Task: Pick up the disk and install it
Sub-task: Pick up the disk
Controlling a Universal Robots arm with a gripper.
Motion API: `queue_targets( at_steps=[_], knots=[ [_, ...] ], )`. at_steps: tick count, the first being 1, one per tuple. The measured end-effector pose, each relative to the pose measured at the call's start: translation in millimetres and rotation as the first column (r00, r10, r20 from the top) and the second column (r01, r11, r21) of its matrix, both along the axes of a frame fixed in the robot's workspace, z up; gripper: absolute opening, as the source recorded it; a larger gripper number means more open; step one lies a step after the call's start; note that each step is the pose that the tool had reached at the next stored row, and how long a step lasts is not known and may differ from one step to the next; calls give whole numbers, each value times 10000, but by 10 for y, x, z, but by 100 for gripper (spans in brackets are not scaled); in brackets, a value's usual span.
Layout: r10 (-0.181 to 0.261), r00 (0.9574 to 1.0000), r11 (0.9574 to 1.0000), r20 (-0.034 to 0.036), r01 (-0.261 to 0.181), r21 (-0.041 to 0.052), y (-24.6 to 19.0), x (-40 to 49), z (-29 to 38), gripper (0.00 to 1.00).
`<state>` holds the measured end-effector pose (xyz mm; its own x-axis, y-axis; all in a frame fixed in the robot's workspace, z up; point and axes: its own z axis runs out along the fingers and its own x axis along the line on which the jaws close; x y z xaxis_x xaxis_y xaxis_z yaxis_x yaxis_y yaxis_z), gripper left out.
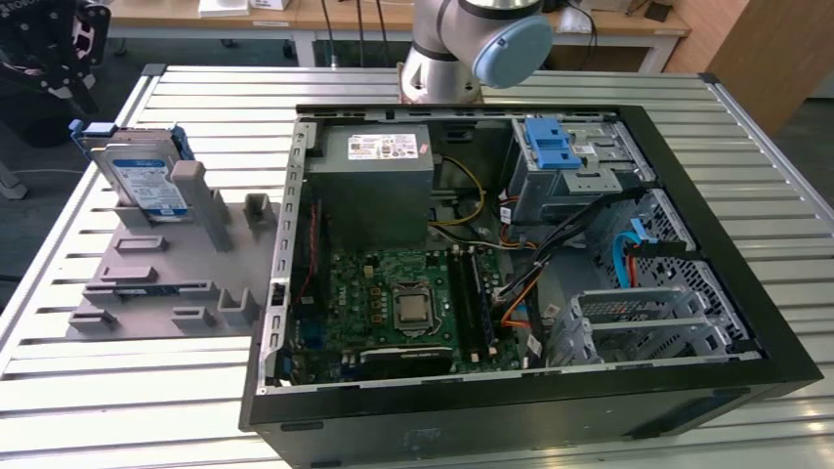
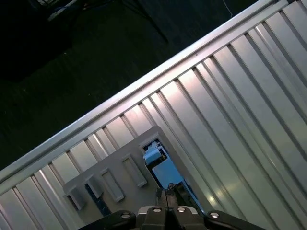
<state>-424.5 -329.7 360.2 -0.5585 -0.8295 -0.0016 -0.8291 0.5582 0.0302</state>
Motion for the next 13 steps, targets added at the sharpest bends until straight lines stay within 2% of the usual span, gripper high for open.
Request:
queue_targets(
  at_steps=[4,7,10,13],
  knots=[
    [531,9986,9986,0,-531,0,0,0,-2,11],
    [958,9954,9954,1,-958,4,0,0,-4,11],
    [1384,9904,9904,1,-1384,8,0,0,-6,11],
    [1859,9826,9826,2,-1859,9,0,0,-9,11]
  ],
)
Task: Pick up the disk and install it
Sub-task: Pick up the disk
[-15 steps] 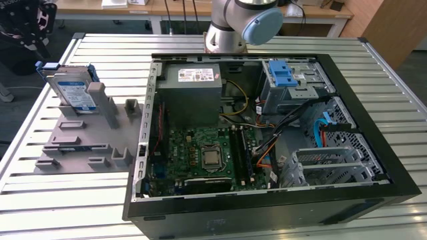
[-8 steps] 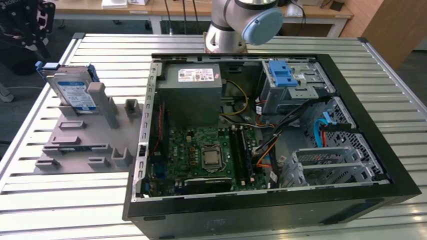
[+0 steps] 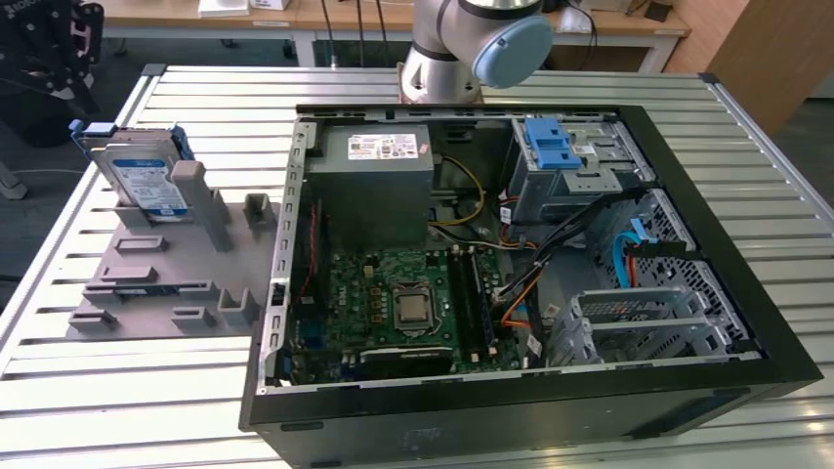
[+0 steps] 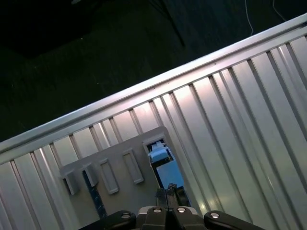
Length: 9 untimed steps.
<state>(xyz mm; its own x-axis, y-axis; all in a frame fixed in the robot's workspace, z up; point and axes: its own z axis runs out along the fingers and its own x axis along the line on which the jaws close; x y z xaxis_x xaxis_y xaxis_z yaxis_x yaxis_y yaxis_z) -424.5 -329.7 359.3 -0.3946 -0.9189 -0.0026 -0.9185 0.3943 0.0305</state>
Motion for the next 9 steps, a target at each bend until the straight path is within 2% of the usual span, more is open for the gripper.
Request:
queue_targets(
  at_steps=[5,9],
  knots=[
    [689,9976,9976,20,-689,40,1,-1,-3,11],
    [1231,9924,9924,51,-1231,60,0,0,-6,11]
  ],
)
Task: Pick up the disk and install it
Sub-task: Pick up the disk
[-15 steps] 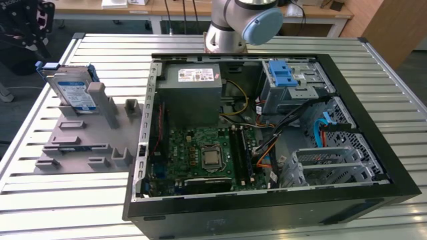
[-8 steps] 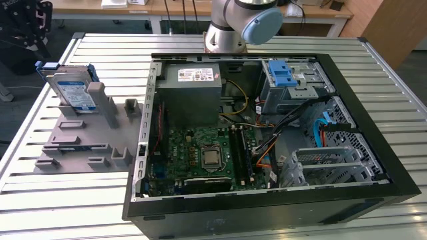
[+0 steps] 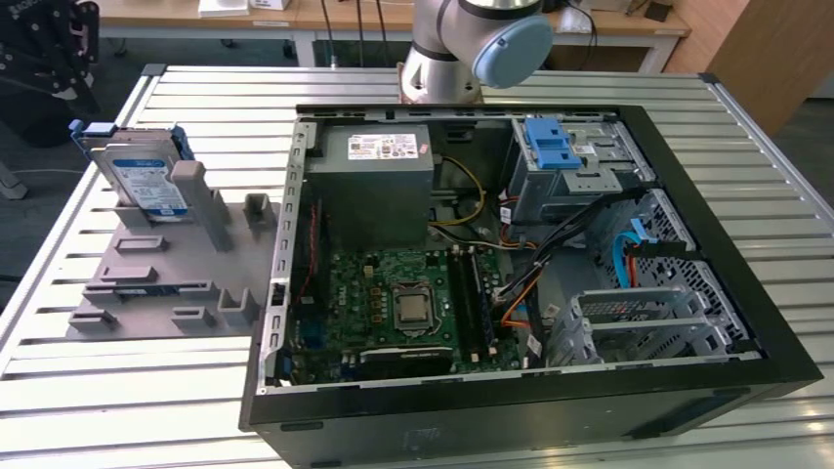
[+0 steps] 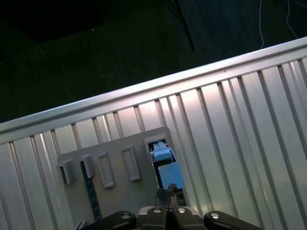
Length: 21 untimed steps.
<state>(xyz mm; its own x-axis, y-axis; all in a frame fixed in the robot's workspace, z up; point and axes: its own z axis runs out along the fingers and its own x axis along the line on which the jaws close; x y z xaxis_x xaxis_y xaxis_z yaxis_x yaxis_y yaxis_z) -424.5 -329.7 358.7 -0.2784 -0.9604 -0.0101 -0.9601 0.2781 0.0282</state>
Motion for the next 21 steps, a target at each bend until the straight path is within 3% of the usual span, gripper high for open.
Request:
queue_targets(
  at_steps=[4,9,16,20,21],
  knots=[
    [603,9982,9982,22,-603,3,0,0,-3,11],
    [1270,9919,9919,28,-1270,4,0,-1,-10,11],
    [1290,9916,9916,38,-1290,2,-1,-3,-11,11],
    [1408,9900,9900,87,-1408,-4,-3,-5,-26,11],
    [1489,9888,9889,94,-1489,-4,-3,-6,-32,17]
  ],
)
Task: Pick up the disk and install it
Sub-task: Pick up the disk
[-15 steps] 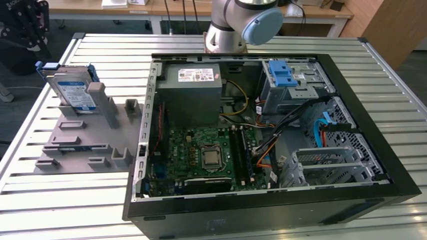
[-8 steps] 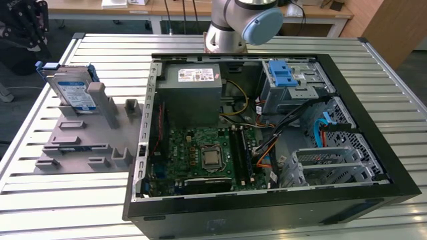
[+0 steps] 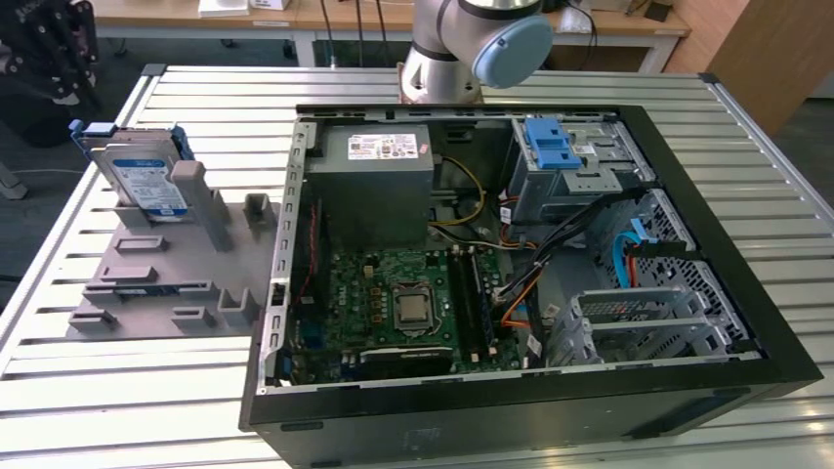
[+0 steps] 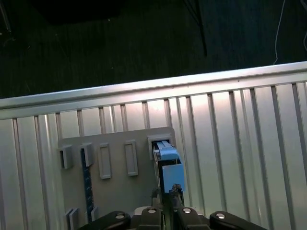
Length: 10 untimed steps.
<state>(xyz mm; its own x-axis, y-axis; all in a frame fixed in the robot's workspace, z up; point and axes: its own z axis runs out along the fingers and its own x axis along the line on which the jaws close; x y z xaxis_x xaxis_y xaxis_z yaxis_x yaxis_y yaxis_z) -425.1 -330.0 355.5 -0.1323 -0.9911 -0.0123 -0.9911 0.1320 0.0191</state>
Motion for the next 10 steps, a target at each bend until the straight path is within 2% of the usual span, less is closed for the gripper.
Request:
queue_targets(
  at_steps=[1,2,4,5,7,10],
  knots=[
    [87,10000,10000,0,-87,-1,-1,-1,-5,23],
    [176,9998,9998,-1,-176,-1,-2,-2,-9,23],
    [368,9993,9993,0,-368,-1,-4,-4,-20,35],
    [428,9991,9991,0,-428,-1,-4,-6,-27,35],
    [433,9991,9991,-2,-433,-25,-4,-8,-53,47],
    [433,9991,9990,-1,-433,-54,-4,-14,-104,53]
  ],
)
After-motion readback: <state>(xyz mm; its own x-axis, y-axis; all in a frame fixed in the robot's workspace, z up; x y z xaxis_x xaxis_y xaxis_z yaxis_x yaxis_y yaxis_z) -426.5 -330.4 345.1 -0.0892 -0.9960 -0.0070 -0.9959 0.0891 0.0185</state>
